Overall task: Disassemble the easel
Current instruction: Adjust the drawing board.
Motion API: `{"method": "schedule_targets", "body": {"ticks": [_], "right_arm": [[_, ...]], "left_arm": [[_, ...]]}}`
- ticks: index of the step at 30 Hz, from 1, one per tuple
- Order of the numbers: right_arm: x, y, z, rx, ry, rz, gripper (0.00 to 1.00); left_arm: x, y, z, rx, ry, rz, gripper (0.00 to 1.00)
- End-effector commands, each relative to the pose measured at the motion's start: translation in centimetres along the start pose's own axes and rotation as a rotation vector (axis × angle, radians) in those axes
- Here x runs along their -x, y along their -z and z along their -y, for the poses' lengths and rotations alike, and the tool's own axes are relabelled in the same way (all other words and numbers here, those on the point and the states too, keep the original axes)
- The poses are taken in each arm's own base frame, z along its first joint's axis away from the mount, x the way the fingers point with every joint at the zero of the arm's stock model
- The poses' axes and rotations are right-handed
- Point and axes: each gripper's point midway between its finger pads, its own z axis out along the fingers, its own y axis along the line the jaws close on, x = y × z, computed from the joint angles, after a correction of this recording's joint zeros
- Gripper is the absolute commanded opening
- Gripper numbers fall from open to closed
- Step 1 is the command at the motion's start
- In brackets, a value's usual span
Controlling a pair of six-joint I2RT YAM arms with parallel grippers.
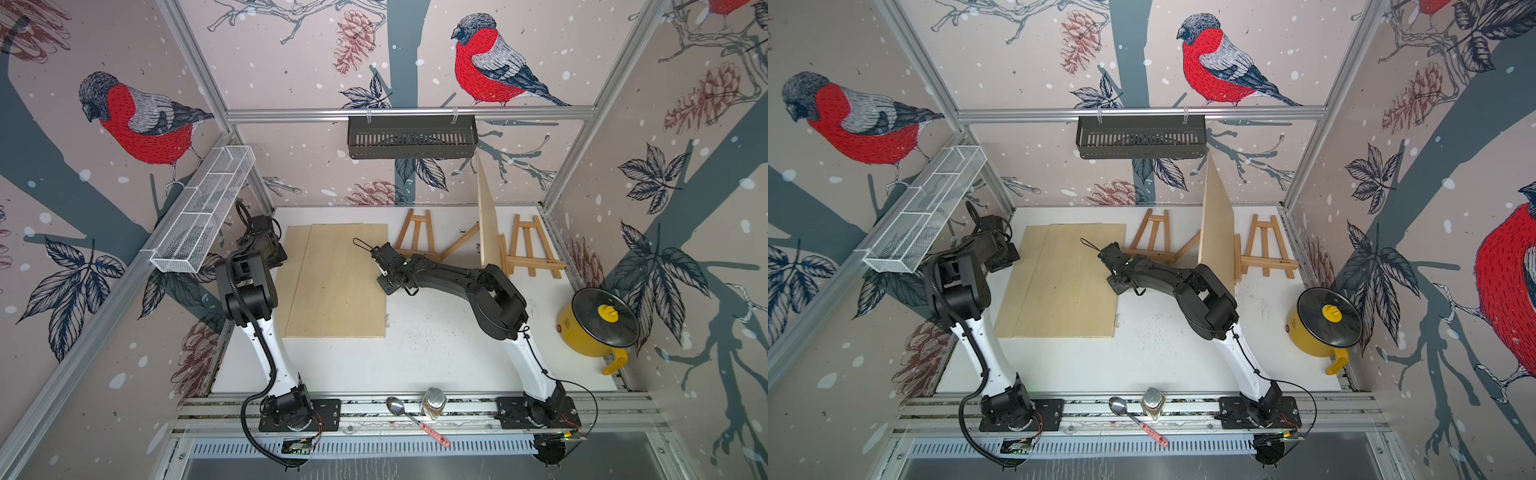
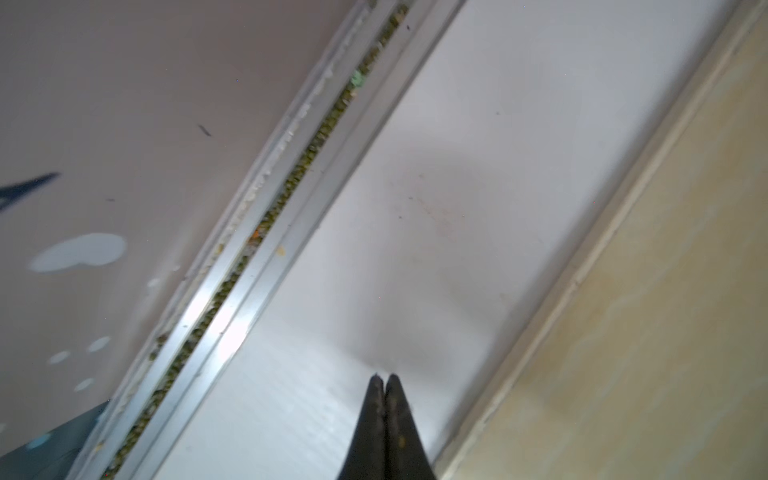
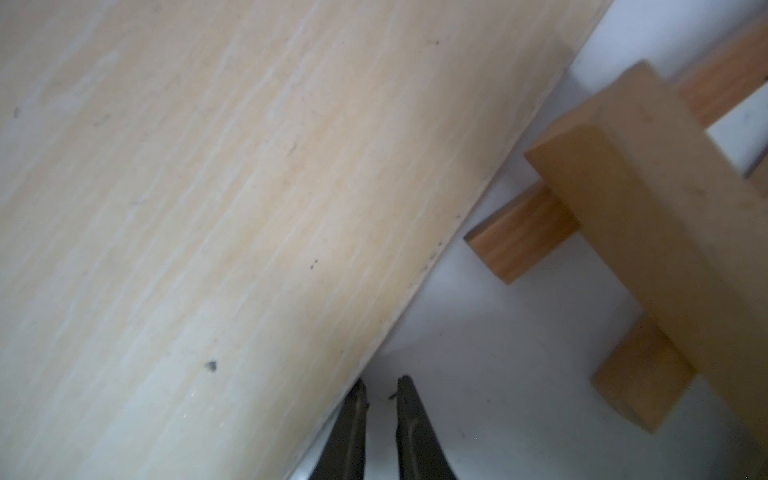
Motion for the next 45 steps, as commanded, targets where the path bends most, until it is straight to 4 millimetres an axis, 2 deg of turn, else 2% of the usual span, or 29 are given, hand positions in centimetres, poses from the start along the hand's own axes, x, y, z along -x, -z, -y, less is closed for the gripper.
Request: {"method": "schedule_targets", "body": {"ticks": [1,7,16,25,45], "right_arm": [[-1.1,-1.0,-0.6,0.023,0.021,-0.052,0.18],[-0.2,-2.0,-0.9,0.033,0.019,-0.048,0.18],[1.3,-2.8,-1.4,0.042,0.034,-0.033,0.18],[1.9,-3.2,-3.1,0.079,0.054,-0.015,0.19],[3.3,-4.4,-4.3,0.131,0.073,0.02,0.22]], "left_arm": [[-0.7,-1.0,0.7,-0.069,0.013,-0.054,0.0],[-1.2,-2.5,1.6,-0.106,0.007,-0.098,0.0],[-0.9,-2.3,2.1,-0.136,0.013,-0.093,0.0],[-1.3,-2.0,2.1,-0.147,0.02,-0.097,0.0],[-2.0,-1.9,2.2,-0.16,0.033,-0.112,0.0]]}}
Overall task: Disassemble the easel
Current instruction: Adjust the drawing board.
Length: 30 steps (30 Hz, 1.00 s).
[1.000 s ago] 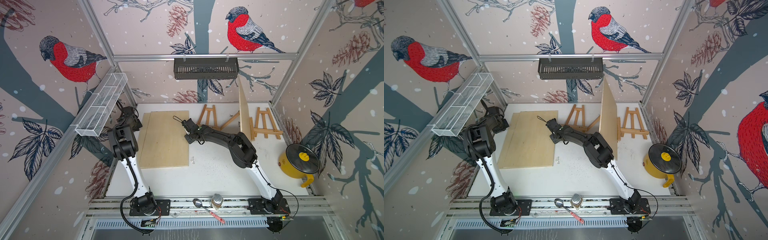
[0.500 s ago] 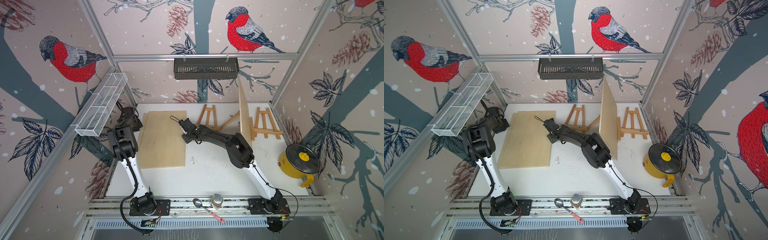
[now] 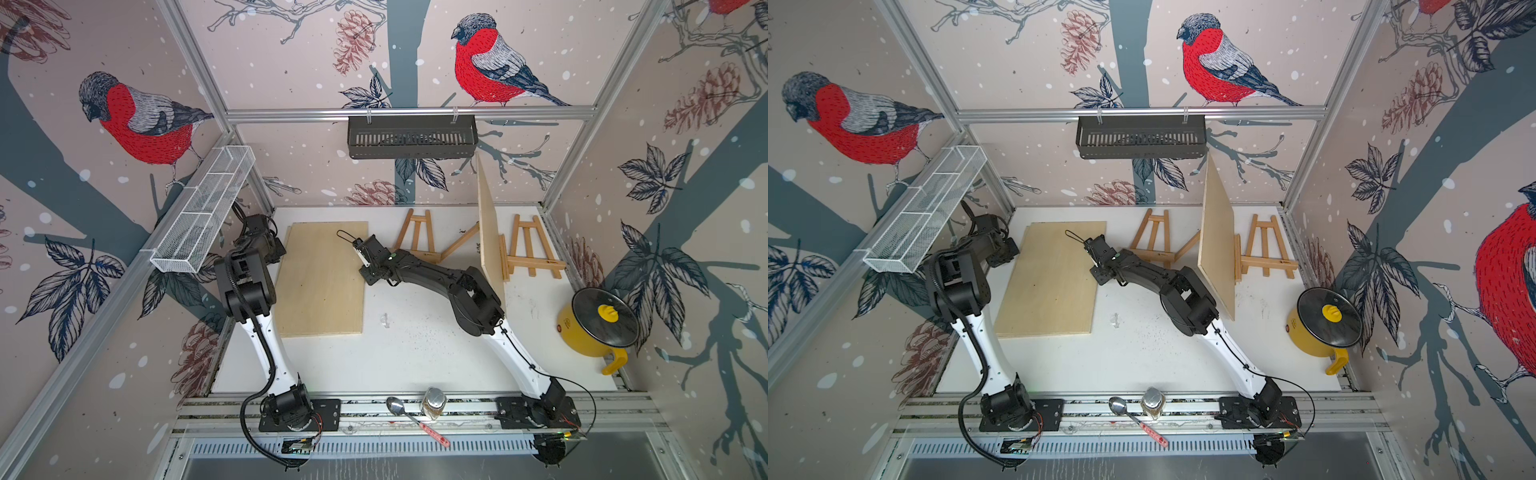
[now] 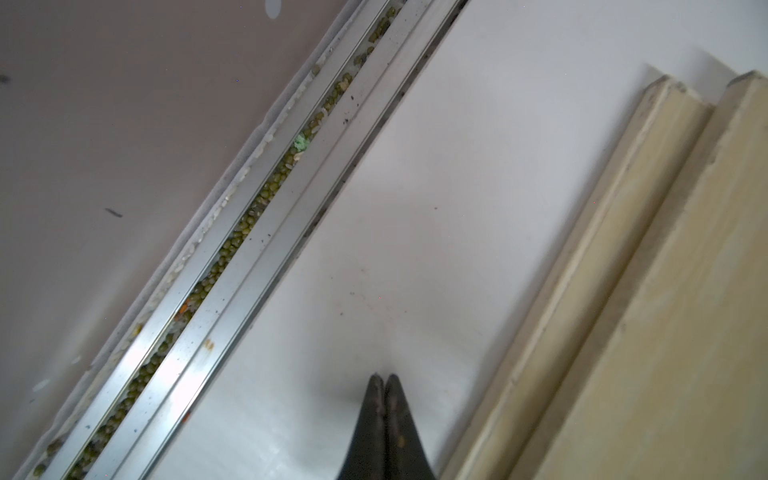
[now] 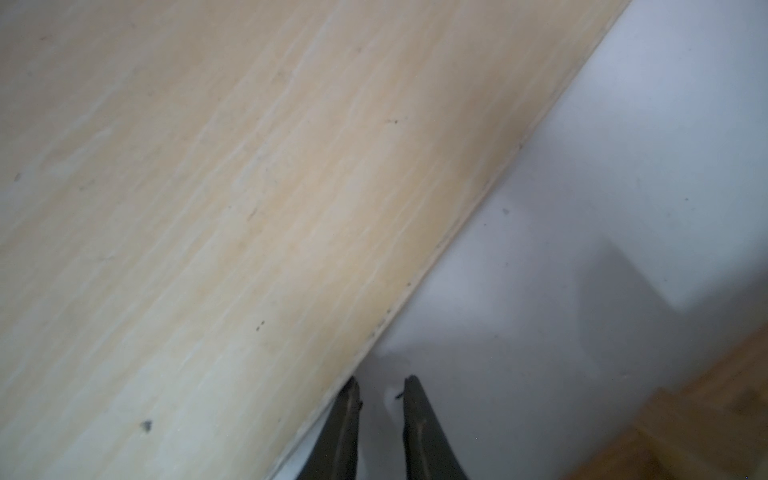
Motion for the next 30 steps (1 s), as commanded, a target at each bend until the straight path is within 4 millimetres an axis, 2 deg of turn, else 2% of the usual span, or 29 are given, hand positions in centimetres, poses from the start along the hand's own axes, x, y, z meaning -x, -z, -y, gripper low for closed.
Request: {"method": "schedule_targets", "body": {"ticks": [1,9,17,25,28,30], "right_arm": [[-3.0,-0.8,-1.2,0.056,0.021,-0.108,0.23],[-2.2,-0.9,-1.9,0.086,0.03,-0.08,0.23],[-2.4,-1.0,-2.5,0.102,0.033,-0.083,0.24],[-2.6,-1.3,-1.9,0.091,0.012,-0.09,0.3],[-2.7,-1.2,-1.4,0.079,-0.001,-0.095,0.42],[-3.0,-1.2,-1.0,0.068,-0.009,-0.107,0.47]], "left_arm": [[-4.2,-0.3,-0.1,-0.015,0.006,-0.161,0.0],[-4.2,0.0,-0.1,-0.013,0.008,-0.16,0.0],[-4.3,0.2,-0.1,-0.013,0.007,-0.16,0.0],[-4.9,0.9,0.3,-0.044,0.028,-0.159,0.0],[-5.4,0.9,0.0,-0.037,0.03,-0.17,0.0],[-5.8,0.8,-0.1,-0.032,0.033,-0.178,0.0]]}}
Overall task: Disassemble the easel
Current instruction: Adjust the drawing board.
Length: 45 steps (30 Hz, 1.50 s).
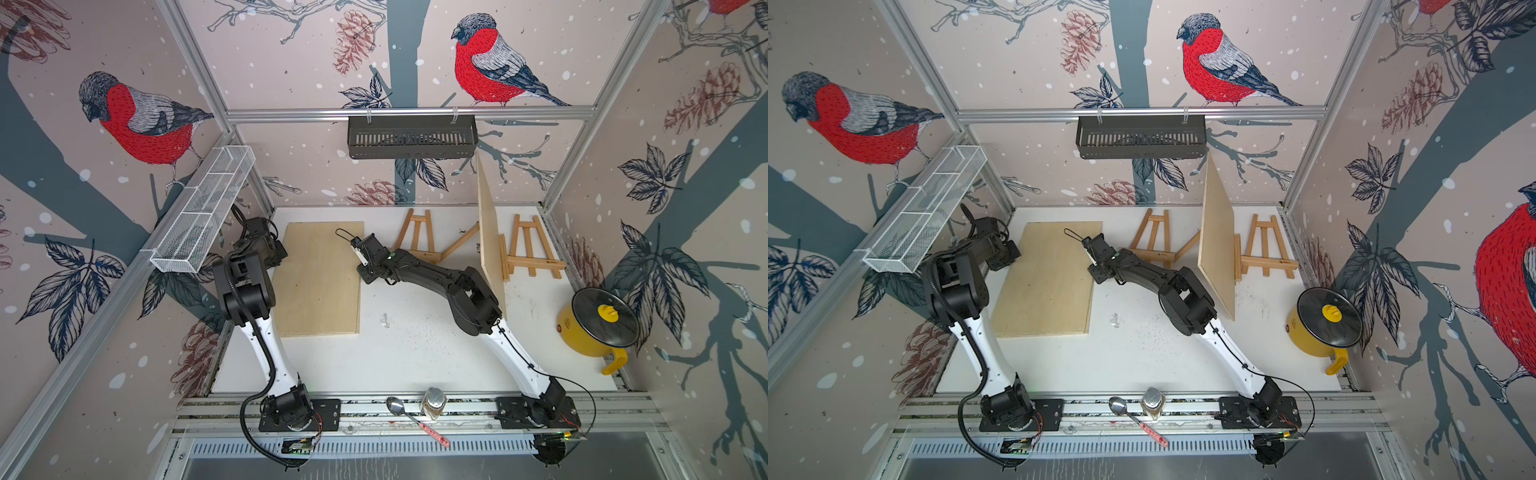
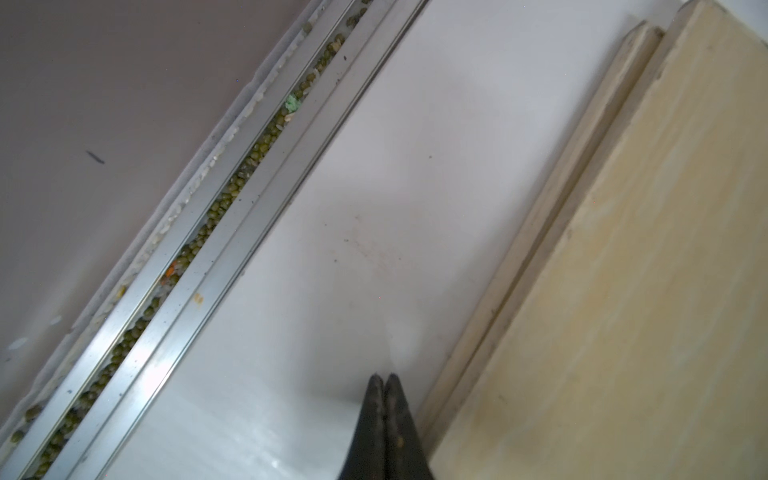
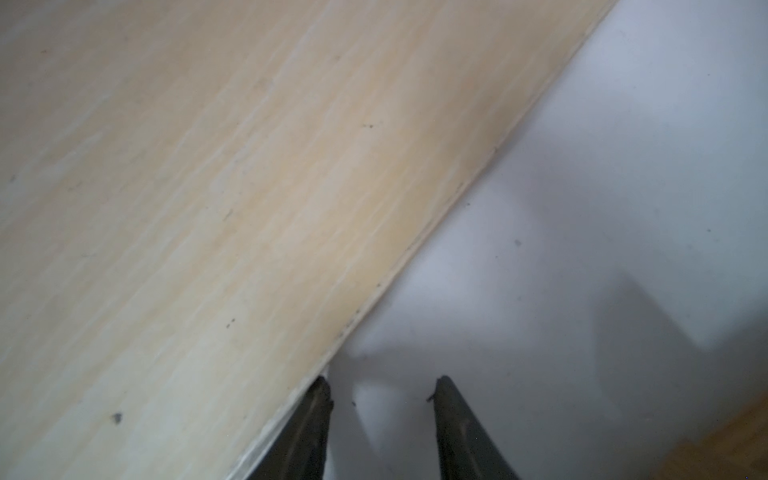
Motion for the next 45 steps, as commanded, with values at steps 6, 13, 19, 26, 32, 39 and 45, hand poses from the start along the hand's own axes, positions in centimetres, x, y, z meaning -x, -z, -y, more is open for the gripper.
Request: {"method": "schedule_targets", "body": {"ticks": [6,13,19,26,32,39,45], "right_arm": [[-4.6,0.7,0.0,0.013,-0.009,-0.14,0.47],[-5.4,3.2,-1.1,0.026,0.01,-0.135,0.45],[-6.8,5.0,-3.1,0.059,0.043,-0.146,0.48],[-8.1,5.7,-3.9,0.075,0.045,-0.169,0.47],[-8.7,5.4,-4.5,0.071,0.054,-0.189,0.47],[-9.6,5.1,-6.1,0.087,0.08,-0.208,0.47],[-10.0,5.1,-7.0,0.096,0.085,-0.216,0.45]], "left_arm": [[-4.3,0.2,-1.2,0.036,0.014,-0.155,0.0],[-3.7,3.6,-3.0,0.134,0.006,-0.093,0.09],[-5.7,5.9,-5.0,0.213,0.031,-0.081,0.13],[-7.8,5.5,-7.8,0.319,0.048,-0.121,0.0],[-9.2,5.0,-9.0,0.363,0.041,-0.174,0.0],[-11.5,4.7,-10.0,0.385,0.039,-0.248,0.0],[-13.3,4.6,-10.3,0.372,0.035,-0.305,0.0]]}}
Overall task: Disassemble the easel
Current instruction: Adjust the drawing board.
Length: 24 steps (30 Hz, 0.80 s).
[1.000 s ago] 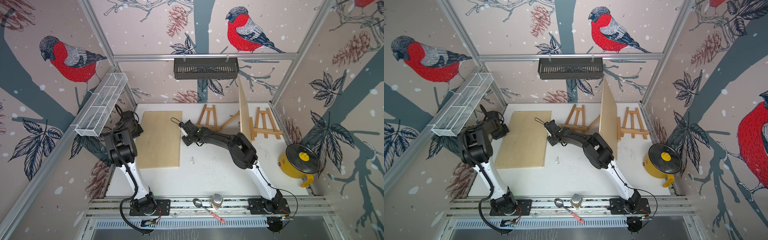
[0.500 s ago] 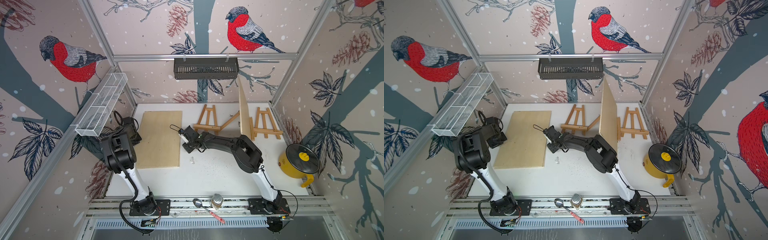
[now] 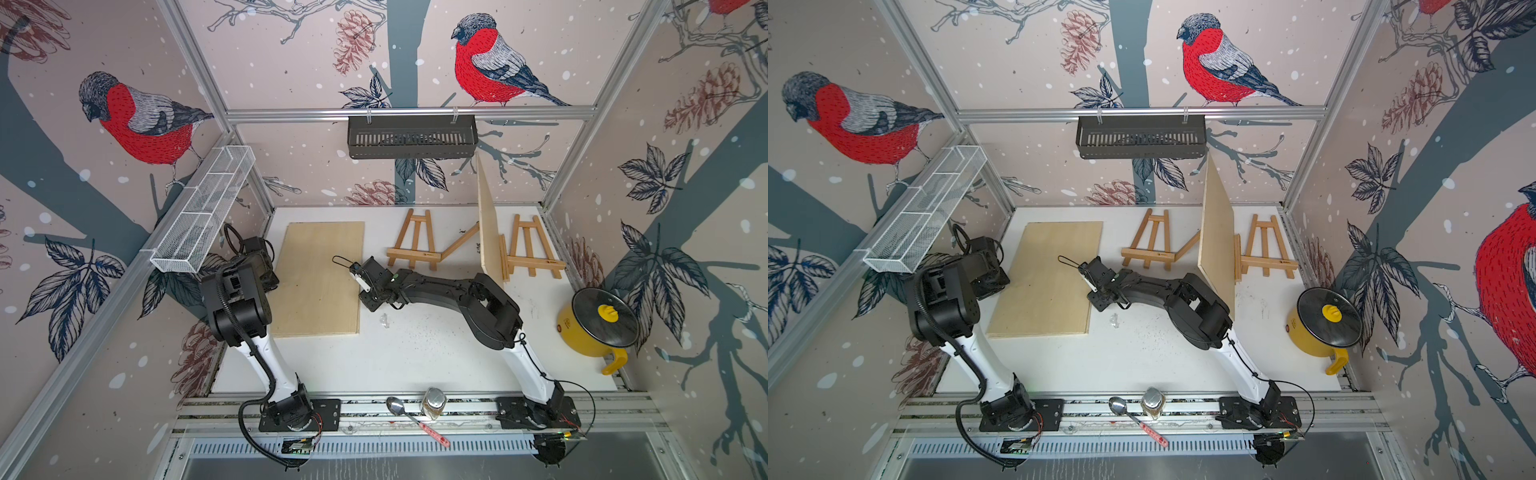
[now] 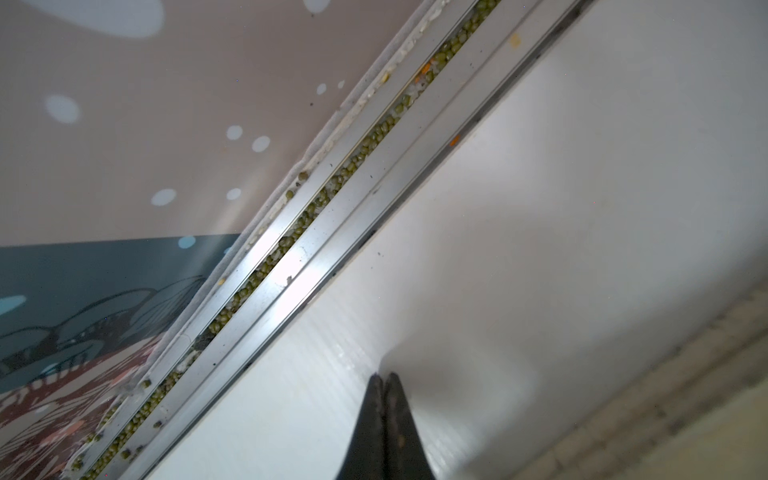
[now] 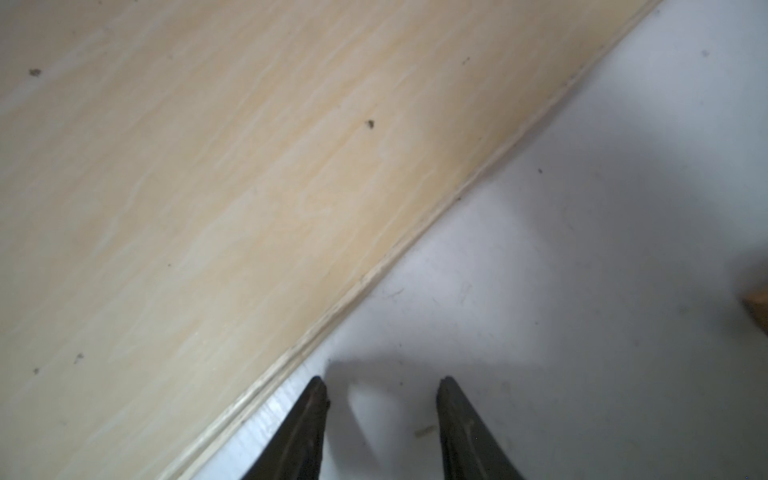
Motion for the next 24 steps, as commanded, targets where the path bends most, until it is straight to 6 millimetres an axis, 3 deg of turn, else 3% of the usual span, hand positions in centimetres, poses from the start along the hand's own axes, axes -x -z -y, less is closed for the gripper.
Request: {"method": "schedule_targets", "body": {"ticks": [1,6,16,24], "right_arm": [[-3.2,-0.7,-0.7,0.004,0.006,-0.115,0.45],[-3.8,-1.0,-1.1,0.0,0.005,-0.126,0.45],[-5.0,-1.8,-0.8,-0.018,-0.007,-0.148,0.45],[-5.1,-0.3,0.6,-0.045,-0.039,-0.119,0.49]], "left_arm": [[-5.1,-1.0,-0.6,0.001,-0.052,-0.192,0.0],[-6.8,-2.0,0.3,-0.029,-0.066,-0.255,0.0],[-7.6,-1.9,1.6,-0.054,-0.115,-0.287,0.0],[-8.7,-1.6,2.9,-0.104,-0.131,-0.323,0.0]]}}
